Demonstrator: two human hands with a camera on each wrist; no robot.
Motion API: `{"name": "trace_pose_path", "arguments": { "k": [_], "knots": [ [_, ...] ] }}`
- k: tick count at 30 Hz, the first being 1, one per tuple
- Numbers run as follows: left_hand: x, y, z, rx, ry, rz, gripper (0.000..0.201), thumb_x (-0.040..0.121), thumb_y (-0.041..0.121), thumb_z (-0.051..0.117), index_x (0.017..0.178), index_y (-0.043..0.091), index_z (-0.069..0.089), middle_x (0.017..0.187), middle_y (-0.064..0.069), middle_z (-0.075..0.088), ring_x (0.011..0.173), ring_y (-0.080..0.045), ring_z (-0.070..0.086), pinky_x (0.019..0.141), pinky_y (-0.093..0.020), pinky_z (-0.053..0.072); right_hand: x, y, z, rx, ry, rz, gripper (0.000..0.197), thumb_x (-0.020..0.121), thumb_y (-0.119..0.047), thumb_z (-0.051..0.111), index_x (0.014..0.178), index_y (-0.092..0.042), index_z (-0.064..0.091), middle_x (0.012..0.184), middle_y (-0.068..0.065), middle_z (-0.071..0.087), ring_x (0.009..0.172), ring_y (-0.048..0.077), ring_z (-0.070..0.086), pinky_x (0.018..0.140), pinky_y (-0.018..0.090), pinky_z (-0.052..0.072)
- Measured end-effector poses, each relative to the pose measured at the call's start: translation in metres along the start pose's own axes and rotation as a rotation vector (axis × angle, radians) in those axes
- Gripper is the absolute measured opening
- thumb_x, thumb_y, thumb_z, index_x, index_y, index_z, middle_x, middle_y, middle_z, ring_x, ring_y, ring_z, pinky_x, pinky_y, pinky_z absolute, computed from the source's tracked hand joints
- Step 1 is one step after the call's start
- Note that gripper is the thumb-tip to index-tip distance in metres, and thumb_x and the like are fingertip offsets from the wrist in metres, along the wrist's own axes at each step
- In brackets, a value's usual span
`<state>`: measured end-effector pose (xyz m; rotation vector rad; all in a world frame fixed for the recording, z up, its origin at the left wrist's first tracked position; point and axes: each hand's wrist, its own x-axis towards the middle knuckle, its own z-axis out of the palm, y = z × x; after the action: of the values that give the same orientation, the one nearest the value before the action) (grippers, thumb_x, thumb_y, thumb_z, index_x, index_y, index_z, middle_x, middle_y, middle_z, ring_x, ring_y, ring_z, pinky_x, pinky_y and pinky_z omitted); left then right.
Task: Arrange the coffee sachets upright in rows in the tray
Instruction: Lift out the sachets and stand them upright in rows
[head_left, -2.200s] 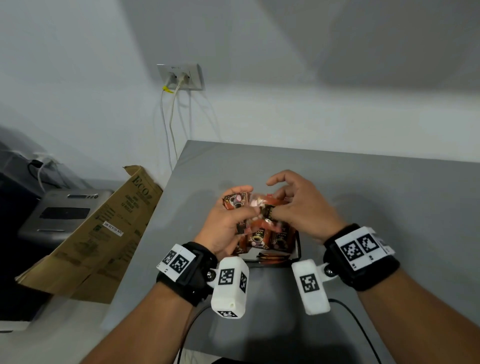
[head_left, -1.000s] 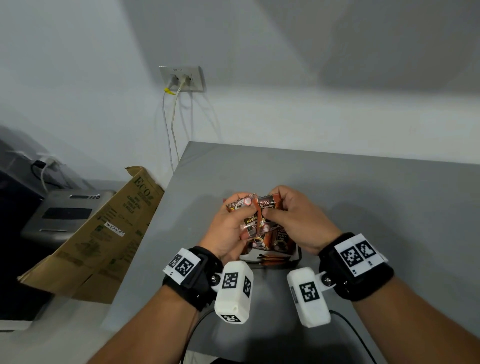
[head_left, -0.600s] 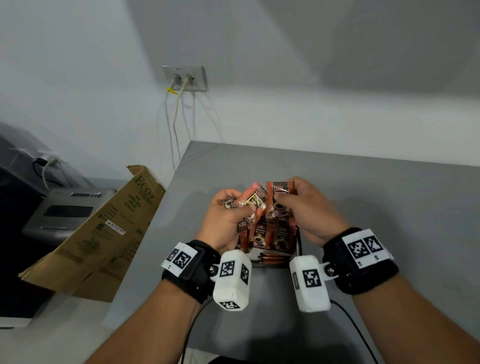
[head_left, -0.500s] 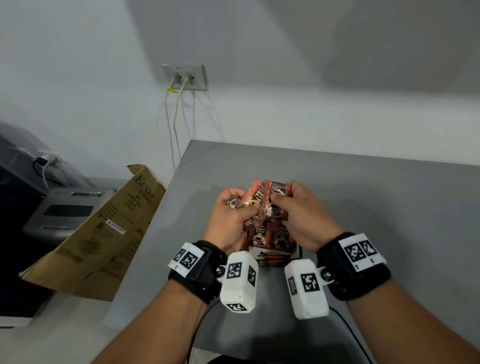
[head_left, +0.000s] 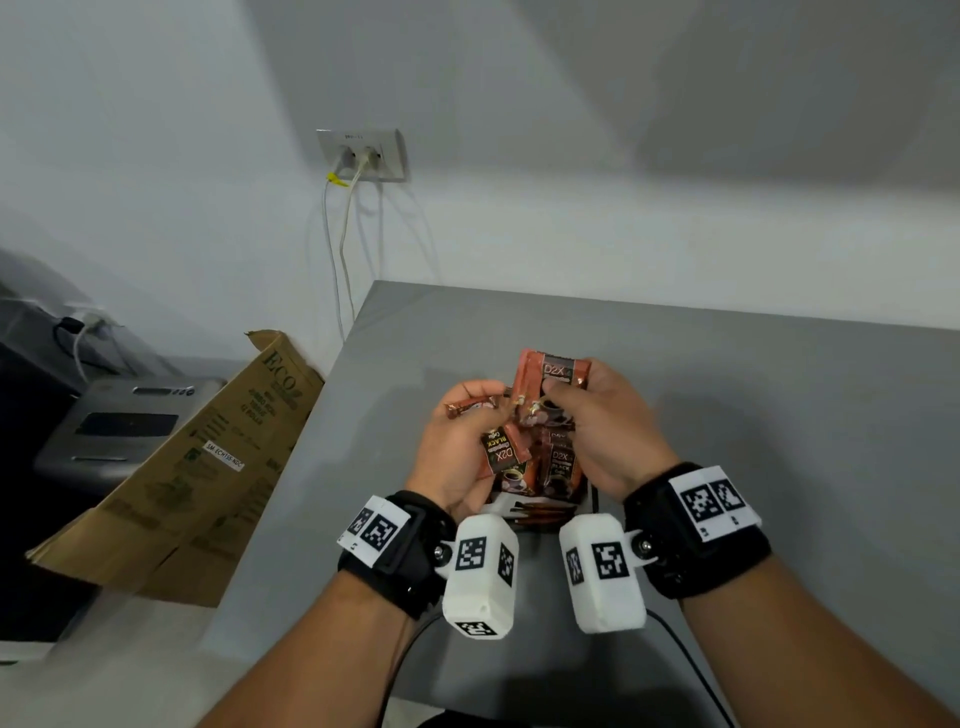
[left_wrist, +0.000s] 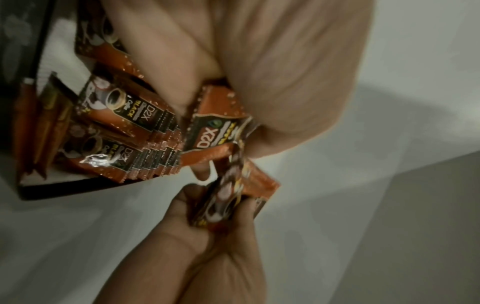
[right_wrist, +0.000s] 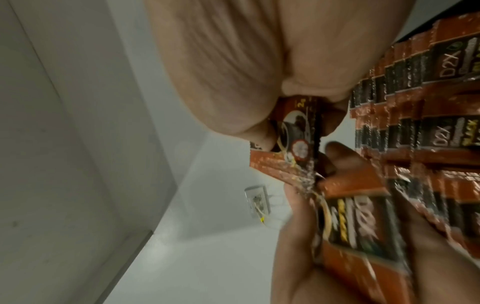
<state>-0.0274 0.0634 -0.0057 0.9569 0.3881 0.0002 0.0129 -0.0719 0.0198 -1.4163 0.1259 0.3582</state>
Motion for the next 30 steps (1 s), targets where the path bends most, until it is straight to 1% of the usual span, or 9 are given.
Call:
{"name": "trace_pose_path", "arguments": {
  "k": [2, 5, 9, 13, 15, 17, 20, 24, 30],
  "knots": [
    [0.001, 0.005, -0.004, -0.044, 0.01, -0.034, 0.028, 0.092, -0.011, 0.041, 0.103, 0.002, 0.063, 0.092, -0.022, 0.068, 0.074, -0.032, 0.068, 0.07, -0.044, 0.058, 0.001, -0.006, -0.008, 0.026, 0.006, 0.015, 0.011, 0.1, -0.005, 0.053, 0.102, -0.011, 0.061, 0.089, 0.009, 0.073, 0.076, 0.022, 0.069, 0.069, 0.038, 0.055],
    [0.003, 0.01, -0.005, -0.004, 0.055, 0.037, 0.031, 0.092, -0.012, 0.049, 0.112, 0.005, 0.064, 0.093, -0.019, 0.072, 0.075, -0.029, 0.069, 0.065, -0.038, 0.059, 0.0, -0.004, -0.015, 0.05, -0.046, 0.079, 0.012, 0.099, -0.005, 0.054, 0.108, -0.008, 0.061, 0.099, 0.013, 0.073, 0.083, 0.024, 0.066, 0.077, 0.038, 0.053],
    [0.004, 0.006, 0.003, 0.02, 0.129, 0.146, 0.03, 0.086, -0.015, 0.06, 0.104, 0.009, 0.063, 0.081, -0.013, 0.069, 0.065, -0.021, 0.069, 0.061, -0.033, 0.059, -0.014, 0.016, -0.002, 0.048, -0.16, 0.154, 0.016, 0.098, -0.004, 0.055, 0.111, -0.008, 0.063, 0.095, 0.012, 0.075, 0.077, 0.023, 0.07, 0.068, 0.036, 0.054],
    [0.004, 0.006, 0.003, 0.045, 0.125, 0.137, 0.03, 0.085, -0.018, 0.058, 0.102, 0.007, 0.059, 0.08, -0.014, 0.064, 0.059, -0.022, 0.066, 0.052, -0.033, 0.056, -0.007, 0.019, 0.0, -0.135, -0.04, 0.015, 0.012, 0.094, -0.013, 0.062, 0.107, -0.013, 0.062, 0.098, 0.01, 0.074, 0.085, 0.025, 0.073, 0.082, 0.044, 0.059],
    [0.003, 0.007, -0.004, 0.17, 0.084, 0.106, 0.033, 0.079, -0.019, 0.061, 0.1, 0.008, 0.061, 0.083, -0.015, 0.067, 0.065, -0.025, 0.066, 0.056, -0.034, 0.056, -0.001, 0.012, -0.007, -0.266, 0.011, -0.054, 0.01, 0.091, -0.019, 0.064, 0.101, -0.019, 0.062, 0.097, 0.006, 0.074, 0.087, 0.024, 0.073, 0.084, 0.047, 0.059],
    [0.001, 0.008, -0.01, 0.367, 0.003, 0.061, 0.038, 0.07, -0.016, 0.068, 0.098, 0.01, 0.064, 0.096, -0.02, 0.071, 0.074, -0.032, 0.069, 0.065, -0.04, 0.059, 0.002, 0.005, -0.01, -0.285, 0.029, -0.092, 0.007, 0.094, -0.017, 0.063, 0.1, -0.019, 0.061, 0.097, 0.007, 0.073, 0.086, 0.025, 0.073, 0.08, 0.047, 0.06],
    [-0.003, 0.006, -0.013, 0.502, -0.002, 0.042, 0.038, 0.073, -0.016, 0.069, 0.098, 0.012, 0.063, 0.104, -0.018, 0.07, 0.065, -0.029, 0.067, 0.061, -0.037, 0.057, 0.003, 0.001, -0.015, -0.134, 0.044, -0.078, 0.005, 0.097, -0.009, 0.059, 0.099, -0.013, 0.06, 0.093, 0.01, 0.072, 0.077, 0.023, 0.072, 0.068, 0.039, 0.058],
    [-0.003, 0.006, -0.009, 0.336, 0.052, 0.048, 0.039, 0.077, -0.022, 0.063, 0.096, 0.012, 0.058, 0.099, -0.022, 0.069, 0.078, -0.031, 0.069, 0.074, -0.043, 0.06, -0.002, 0.011, -0.017, -0.045, -0.046, 0.039, 0.011, 0.098, -0.006, 0.056, 0.107, -0.008, 0.062, 0.101, 0.014, 0.074, 0.092, 0.027, 0.071, 0.082, 0.043, 0.056],
    [-0.005, 0.007, -0.006, 0.073, -0.006, -0.074, 0.029, 0.087, -0.008, 0.044, 0.107, 0.006, 0.059, 0.091, -0.017, 0.069, 0.075, -0.029, 0.065, 0.067, -0.039, 0.054, -0.002, 0.017, -0.009, 0.016, 0.028, -0.003, 0.013, 0.097, -0.008, 0.057, 0.109, -0.012, 0.059, 0.104, 0.012, 0.074, 0.097, 0.03, 0.07, 0.087, 0.047, 0.055]
  ]
}}
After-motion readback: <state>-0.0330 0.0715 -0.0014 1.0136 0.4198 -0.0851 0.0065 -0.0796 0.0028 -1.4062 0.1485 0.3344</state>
